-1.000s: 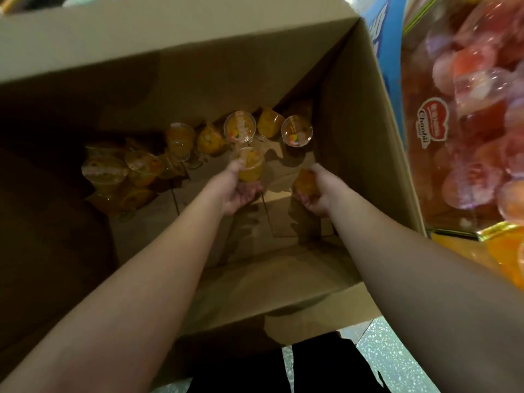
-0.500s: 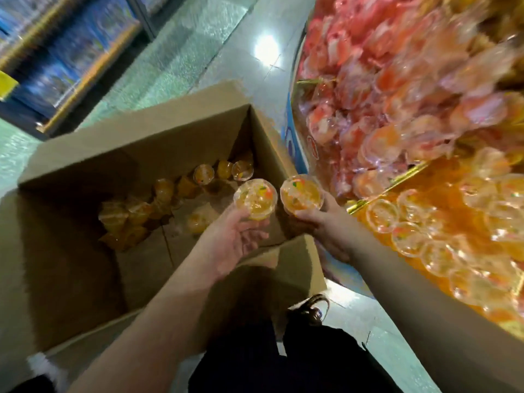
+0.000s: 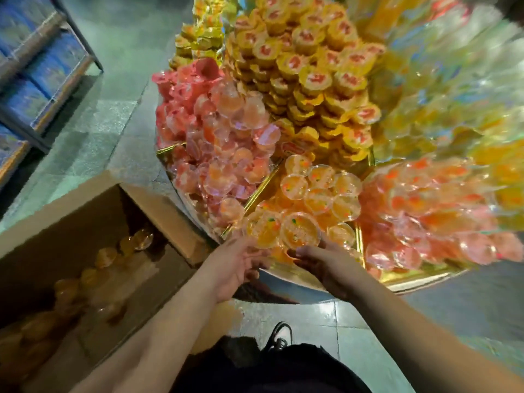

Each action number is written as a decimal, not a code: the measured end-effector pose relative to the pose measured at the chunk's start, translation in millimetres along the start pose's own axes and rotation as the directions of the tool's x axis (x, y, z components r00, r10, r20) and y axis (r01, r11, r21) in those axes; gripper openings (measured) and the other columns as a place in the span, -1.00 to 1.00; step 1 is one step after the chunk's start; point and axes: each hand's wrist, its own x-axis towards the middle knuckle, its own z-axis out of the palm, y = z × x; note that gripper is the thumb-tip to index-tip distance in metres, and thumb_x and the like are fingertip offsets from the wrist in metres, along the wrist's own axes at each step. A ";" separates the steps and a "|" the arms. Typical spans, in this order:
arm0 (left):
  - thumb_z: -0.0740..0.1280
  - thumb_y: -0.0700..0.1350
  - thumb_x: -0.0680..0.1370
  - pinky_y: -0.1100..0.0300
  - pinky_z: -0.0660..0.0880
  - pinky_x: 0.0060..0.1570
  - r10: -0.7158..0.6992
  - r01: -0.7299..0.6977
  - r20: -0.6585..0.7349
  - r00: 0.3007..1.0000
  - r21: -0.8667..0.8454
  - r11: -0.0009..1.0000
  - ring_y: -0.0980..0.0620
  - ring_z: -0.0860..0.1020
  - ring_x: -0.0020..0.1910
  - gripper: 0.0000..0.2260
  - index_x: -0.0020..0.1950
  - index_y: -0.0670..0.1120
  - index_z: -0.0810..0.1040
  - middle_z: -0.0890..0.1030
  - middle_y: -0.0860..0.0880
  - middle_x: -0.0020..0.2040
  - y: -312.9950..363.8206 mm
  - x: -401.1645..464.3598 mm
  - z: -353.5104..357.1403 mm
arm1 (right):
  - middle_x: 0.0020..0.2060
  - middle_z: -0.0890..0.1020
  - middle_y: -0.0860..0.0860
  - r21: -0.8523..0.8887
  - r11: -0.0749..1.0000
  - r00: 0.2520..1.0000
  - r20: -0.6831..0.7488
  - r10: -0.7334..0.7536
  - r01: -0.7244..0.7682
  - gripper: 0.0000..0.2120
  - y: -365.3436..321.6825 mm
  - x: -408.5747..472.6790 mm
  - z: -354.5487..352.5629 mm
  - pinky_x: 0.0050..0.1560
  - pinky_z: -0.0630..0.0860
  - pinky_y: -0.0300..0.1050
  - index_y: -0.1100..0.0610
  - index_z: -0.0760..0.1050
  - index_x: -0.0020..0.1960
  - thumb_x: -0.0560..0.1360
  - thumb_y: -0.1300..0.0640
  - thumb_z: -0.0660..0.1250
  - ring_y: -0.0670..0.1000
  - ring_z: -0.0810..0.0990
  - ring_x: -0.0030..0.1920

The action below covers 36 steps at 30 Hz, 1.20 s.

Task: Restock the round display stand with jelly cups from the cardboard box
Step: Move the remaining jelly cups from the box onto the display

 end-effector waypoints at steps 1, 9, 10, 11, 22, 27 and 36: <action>0.21 -0.11 0.65 0.18 0.40 -0.36 -0.017 0.016 0.014 1.000 0.024 1.000 -0.02 0.59 -0.21 -0.70 0.37 -0.12 0.34 0.67 -0.17 0.02 -3.3 9.3 11.4 | 0.04 0.68 0.13 0.043 0.999 0.999 -0.044 -0.006 0.008 -0.49 1.7 -5.7 -13.0 0.11 0.56 -0.06 0.05 0.37 0.40 0.50 0.32 0.37 0.18 0.65 0.15; 0.23 -0.13 0.65 0.18 0.45 -0.40 -0.082 0.052 0.089 0.993 0.300 0.953 -0.07 0.59 -0.21 -0.51 0.54 0.11 0.17 0.65 -0.24 0.12 -23.2 67.0 81.5 | 0.12 0.68 0.13 0.204 0.974 0.955 -0.296 -0.032 0.096 -0.69 21.9 -24.9 -87.5 0.09 0.58 -0.04 0.10 0.48 0.32 0.58 0.19 0.33 0.16 0.68 0.10; 0.22 -0.13 0.65 0.19 0.45 -0.40 -0.087 0.055 0.086 0.992 0.318 0.946 -0.07 0.59 -0.21 -0.53 0.53 0.12 0.19 0.64 -0.24 0.13 -24.0 72.6 85.6 | 0.09 0.69 0.12 0.224 0.970 0.949 -0.315 -0.022 0.097 -0.70 22.7 -23.4 -92.9 0.06 0.59 -0.05 0.11 0.47 0.30 0.58 0.20 0.34 0.15 0.69 0.06; 0.21 -0.12 0.66 0.19 0.45 -0.40 -0.091 0.058 0.086 0.992 0.331 0.942 -0.07 0.59 -0.21 -0.57 0.50 0.12 0.22 0.63 -0.24 0.13 -24.3 77.9 89.0 | 0.08 0.70 0.12 0.239 0.966 0.942 -0.334 -0.009 0.094 -0.71 23.2 -21.4 -97.8 0.03 0.59 -0.06 0.10 0.47 0.29 0.58 0.19 0.34 0.14 0.69 0.04; 0.19 -0.10 0.68 0.19 0.45 -0.40 -0.139 0.110 0.053 0.989 0.371 0.922 -0.05 0.61 -0.20 -0.81 0.28 0.06 0.41 0.65 -0.19 0.08 -24.7 108.6 103.4 | 0.15 0.64 0.10 0.132 0.991 0.919 -0.394 0.029 0.025 -0.56 18.1 17.0 -117.0 -0.04 0.51 -0.06 0.15 0.41 0.36 0.54 0.03 0.41 0.07 0.63 0.06; 0.19 -0.10 0.68 0.20 0.40 -0.41 -0.136 0.115 0.033 0.990 0.368 0.923 -0.05 0.61 -0.22 -0.85 0.19 0.13 0.43 0.66 -0.18 0.10 -27.5 114.8 103.9 | 0.10 0.65 0.11 0.112 0.994 0.910 -0.412 0.036 0.011 -0.61 21.0 27.9 -123.6 -0.10 0.52 -0.10 0.16 0.42 0.35 0.57 0.10 0.38 0.08 0.65 0.03; 0.27 -0.08 0.65 0.19 0.44 -0.36 -0.080 0.079 -0.014 0.997 0.403 0.912 -0.03 0.59 -0.24 -0.55 0.53 0.01 0.27 0.66 -0.11 0.12 -32.9 122.8 103.2 | 0.06 0.65 0.08 0.063 0.998 0.905 -0.424 0.038 -0.012 -0.55 19.5 37.2 -124.7 -0.10 0.58 -0.11 0.19 0.37 0.42 0.59 0.11 0.37 0.10 0.67 0.03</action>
